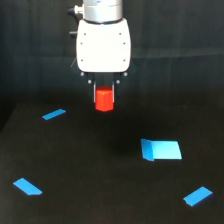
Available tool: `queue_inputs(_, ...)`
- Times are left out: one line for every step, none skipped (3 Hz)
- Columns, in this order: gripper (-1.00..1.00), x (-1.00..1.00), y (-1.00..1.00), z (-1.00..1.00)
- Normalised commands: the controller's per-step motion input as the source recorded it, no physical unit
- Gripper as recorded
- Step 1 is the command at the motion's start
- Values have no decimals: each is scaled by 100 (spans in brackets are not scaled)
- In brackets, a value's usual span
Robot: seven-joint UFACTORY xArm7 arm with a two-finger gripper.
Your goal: Pick up the red object from the table
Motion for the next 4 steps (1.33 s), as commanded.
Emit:
queue_inputs(-100, -9, 6, 4)
queue_inputs(-100, -6, 8, 0)
queue_inputs(-100, 3, 4, 4)
queue_inputs(-99, 7, -8, 10)
